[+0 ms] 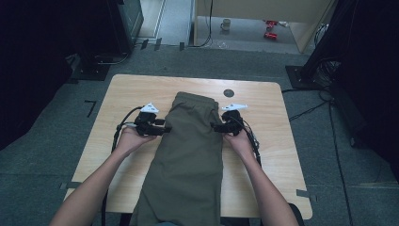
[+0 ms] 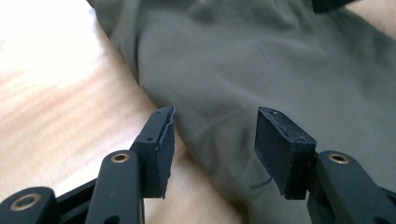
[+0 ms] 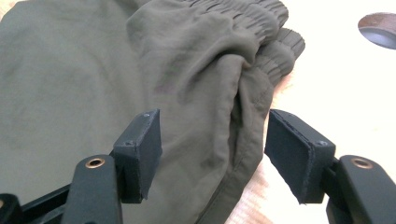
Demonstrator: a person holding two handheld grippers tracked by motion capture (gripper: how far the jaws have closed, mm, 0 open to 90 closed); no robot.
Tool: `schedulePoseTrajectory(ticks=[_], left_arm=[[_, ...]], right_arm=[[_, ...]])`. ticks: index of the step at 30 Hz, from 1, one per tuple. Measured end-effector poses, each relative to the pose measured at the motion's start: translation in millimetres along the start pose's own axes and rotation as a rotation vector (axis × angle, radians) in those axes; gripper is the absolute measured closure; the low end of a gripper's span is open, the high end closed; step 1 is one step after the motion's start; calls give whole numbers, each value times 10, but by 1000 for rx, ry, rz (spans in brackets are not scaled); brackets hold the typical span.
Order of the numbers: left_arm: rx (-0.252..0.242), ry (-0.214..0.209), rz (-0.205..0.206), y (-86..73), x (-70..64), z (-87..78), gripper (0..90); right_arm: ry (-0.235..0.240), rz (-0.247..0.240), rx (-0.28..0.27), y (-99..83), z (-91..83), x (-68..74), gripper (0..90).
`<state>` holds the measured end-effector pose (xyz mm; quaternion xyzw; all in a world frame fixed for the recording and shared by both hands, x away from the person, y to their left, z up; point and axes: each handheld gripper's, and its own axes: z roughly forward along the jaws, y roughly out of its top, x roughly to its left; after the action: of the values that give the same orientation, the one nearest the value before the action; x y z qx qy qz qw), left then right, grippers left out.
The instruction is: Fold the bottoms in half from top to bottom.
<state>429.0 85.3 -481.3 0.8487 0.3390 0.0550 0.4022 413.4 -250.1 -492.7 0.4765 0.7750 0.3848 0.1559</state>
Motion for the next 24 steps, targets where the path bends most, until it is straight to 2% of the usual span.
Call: schedulePoseTrajectory(ticks=[4,6,9,10,12,15,16,17,18,24], left_arm=[[17,-7,-14,88,61,67,452],[-2,4,-4,142,90,95,452],[15,0,-35,234,214,217,440],[15,0,-35,234,214,217,433],[5,0,-54,241,289,332,433],[1,3,-63,215,324,420,432],[18,-7,-71,210,344,461,426],[39,-8,-68,211,359,509,404],[23,-5,-59,220,364,540,405],[29,11,-47,265,352,585,404]], right_arm=[[3,6,-5,35,30,-26,345],[6,9,-2,66,63,-45,336],[-2,5,-11,122,140,-82,331],[-2,5,-11,122,140,-82,331],[-10,20,2,169,216,-124,328],[-4,26,-30,178,252,-156,356],[1,34,-41,177,272,-170,362],[-3,37,-44,156,330,-195,367],[-8,35,-40,145,352,-203,366],[-33,41,-19,81,456,-248,369]])
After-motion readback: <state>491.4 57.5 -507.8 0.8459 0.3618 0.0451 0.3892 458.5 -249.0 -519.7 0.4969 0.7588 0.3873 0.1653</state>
